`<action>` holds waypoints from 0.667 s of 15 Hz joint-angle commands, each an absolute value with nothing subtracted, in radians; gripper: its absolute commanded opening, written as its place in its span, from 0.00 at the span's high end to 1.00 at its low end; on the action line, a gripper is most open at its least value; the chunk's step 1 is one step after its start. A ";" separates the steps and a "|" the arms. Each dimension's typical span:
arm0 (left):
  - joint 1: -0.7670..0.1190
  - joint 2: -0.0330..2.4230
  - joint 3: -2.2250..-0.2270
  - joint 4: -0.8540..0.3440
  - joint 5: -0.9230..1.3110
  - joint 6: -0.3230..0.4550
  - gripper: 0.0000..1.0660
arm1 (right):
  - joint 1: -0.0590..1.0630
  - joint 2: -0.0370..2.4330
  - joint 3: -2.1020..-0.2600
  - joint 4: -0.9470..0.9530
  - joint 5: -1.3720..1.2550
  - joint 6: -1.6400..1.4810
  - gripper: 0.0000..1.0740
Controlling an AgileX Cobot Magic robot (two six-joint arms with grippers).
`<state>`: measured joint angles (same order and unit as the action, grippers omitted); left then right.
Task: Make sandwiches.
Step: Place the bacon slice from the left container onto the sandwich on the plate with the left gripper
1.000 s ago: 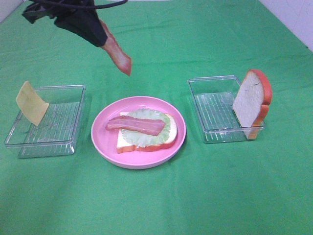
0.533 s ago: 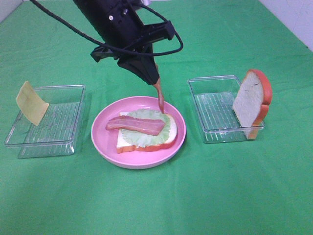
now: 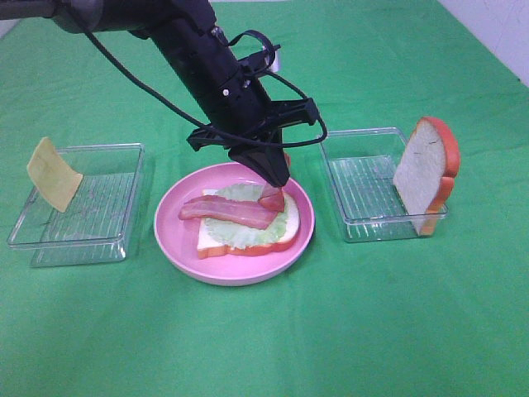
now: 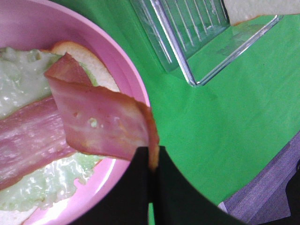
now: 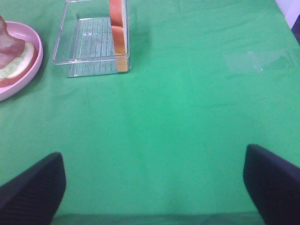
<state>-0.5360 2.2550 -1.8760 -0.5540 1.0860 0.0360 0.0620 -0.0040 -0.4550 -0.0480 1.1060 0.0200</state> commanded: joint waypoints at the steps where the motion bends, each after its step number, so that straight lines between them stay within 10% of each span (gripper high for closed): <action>1: -0.541 2.254 -1.879 -0.519 1.083 0.014 1.00 | 0.061 -0.028 -0.452 -0.050 1.101 0.018 0.08; 6: -0.541 2.254 -1.879 -0.290 1.159 -0.194 1.00 | 0.061 -0.028 -0.452 -0.050 1.101 0.018 0.08; 10: -0.541 2.254 -1.879 -0.227 1.175 -0.218 1.00 | 0.061 -0.028 -0.452 -0.050 1.101 0.018 0.08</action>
